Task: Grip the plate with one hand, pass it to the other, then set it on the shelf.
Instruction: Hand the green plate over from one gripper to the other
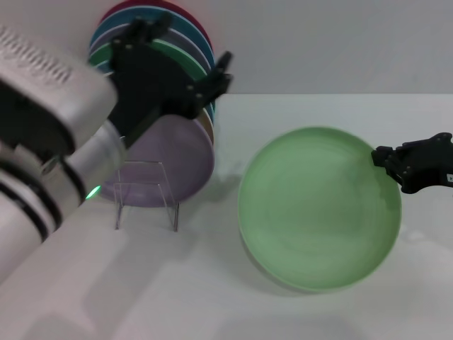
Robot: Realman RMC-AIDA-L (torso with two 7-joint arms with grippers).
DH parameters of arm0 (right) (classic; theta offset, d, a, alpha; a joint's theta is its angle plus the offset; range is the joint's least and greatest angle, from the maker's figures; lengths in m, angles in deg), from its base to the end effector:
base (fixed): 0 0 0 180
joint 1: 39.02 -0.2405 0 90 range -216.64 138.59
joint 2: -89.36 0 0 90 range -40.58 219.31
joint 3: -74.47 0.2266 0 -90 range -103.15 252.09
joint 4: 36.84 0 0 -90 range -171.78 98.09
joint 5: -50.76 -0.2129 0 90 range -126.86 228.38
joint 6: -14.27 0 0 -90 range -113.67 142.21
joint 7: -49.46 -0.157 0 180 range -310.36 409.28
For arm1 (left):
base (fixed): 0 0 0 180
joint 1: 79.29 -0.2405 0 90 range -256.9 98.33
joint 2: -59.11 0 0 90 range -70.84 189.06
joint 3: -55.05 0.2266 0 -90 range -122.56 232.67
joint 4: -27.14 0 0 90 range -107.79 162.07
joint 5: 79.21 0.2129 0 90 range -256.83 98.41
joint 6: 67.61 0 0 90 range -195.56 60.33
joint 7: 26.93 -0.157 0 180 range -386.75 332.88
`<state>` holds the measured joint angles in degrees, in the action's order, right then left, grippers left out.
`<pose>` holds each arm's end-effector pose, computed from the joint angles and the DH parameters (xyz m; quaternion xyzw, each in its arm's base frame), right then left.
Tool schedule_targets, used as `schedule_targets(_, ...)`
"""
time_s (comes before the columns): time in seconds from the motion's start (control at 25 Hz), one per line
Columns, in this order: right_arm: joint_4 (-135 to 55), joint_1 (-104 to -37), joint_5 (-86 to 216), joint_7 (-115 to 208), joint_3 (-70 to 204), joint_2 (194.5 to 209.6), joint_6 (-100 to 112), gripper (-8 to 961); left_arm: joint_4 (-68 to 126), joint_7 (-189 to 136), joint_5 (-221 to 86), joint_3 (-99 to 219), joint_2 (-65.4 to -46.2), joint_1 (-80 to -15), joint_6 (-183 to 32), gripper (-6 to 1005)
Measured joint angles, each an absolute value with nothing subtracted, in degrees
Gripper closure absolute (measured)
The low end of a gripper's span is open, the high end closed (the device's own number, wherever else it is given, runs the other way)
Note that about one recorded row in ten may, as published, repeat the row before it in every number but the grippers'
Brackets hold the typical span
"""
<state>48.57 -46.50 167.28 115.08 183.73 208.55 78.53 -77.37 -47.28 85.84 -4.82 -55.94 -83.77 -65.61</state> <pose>0.2170 0.3325 0.0633 -0.9039 0.2523 0.0984 0.3311 -0.0732 0.3053 0.0171 -0.8229 -0.0463 -0.2362 0.5146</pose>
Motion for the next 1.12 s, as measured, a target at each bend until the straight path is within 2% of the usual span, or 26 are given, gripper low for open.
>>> schedule_targets(0.04,48.53,-46.56,167.28,115.29,183.69,208.56,78.35,940,-77.37,-47.28,85.84,-4.82,-55.94,-83.77,-65.61,166)
schedule_targets(0.16,48.50,-46.57,167.10,116.08,183.64,208.59,78.14,939,-82.20,-45.28,75.97,-6.64,-54.32,-76.97,-51.81,166)
schedule_targets(0.24,48.49,-46.52,167.09,116.25,183.63,208.60,78.11,939,-82.49,-46.20,73.54,-7.22,-53.80,-76.15,-51.17,166)
schedule_targets(0.32,48.49,-46.47,167.08,116.48,183.63,208.62,78.08,939,-82.92,-50.99,63.53,-9.15,-51.81,-74.28,-50.20,166)
schedule_targets(0.4,48.49,-46.42,167.06,116.57,183.63,208.63,78.06,939,-83.03,-55.22,56.97,-10.93,-51.16,-73.29,-48.73,166)
schedule_targets(0.44,48.49,-46.42,167.06,116.57,183.63,208.63,78.06,939,-82.98,-61.20,49.77,-13.46,-51.42,-72.49,-45.43,166)
schedule_targets(0.48,48.54,-46.28,166.95,117.10,183.63,208.66,78.01,939,-82.71,-65.47,45.78,-15.77,-52.50,-72.05,-41.83,166)
schedule_targets(0.52,48.54,-46.28,166.95,117.10,183.63,208.66,78.01,939,-82.71,-65.47,45.78,-15.77,-52.50,-72.05,-41.83,166)
schedule_targets(0.56,48.69,-46.16,166.44,118.39,183.63,208.74,77.96,939,-82.27,-69.40,42.32,-18.20,-53.76,-71.66,-37.98,166)
schedule_targets(0.6,48.69,-46.16,166.44,118.39,183.63,208.74,77.96,939,-81.12,-74.22,37.92,-21.94,-56.08,-71.21,-32.38,166)
schedule_targets(0.64,48.71,-46.10,166.15,119.00,183.62,208.78,77.96,939,-80.81,-74.98,37.30,-22.75,-56.56,-71.14,-31.49,166)
schedule_targets(0.68,48.72,-46.05,165.47,119.98,183.62,208.80,77.94,939,-79.67,-78.52,34.07,-25.92,-58.24,-70.80,-27.02,165)
schedule_targets(0.72,48.71,-46.00,164.86,120.79,183.62,208.82,77.93,939,-78.78,-80.78,31.85,-28.04,-59.08,-70.52,-24.02,165)
schedule_targets(1.12,50.45,-44.93,161.01,125.57,182.81,208.83,77.96,940,-72.53,-84.13,32.32,-31.79,-59.11,-69.19,-18.96,165)
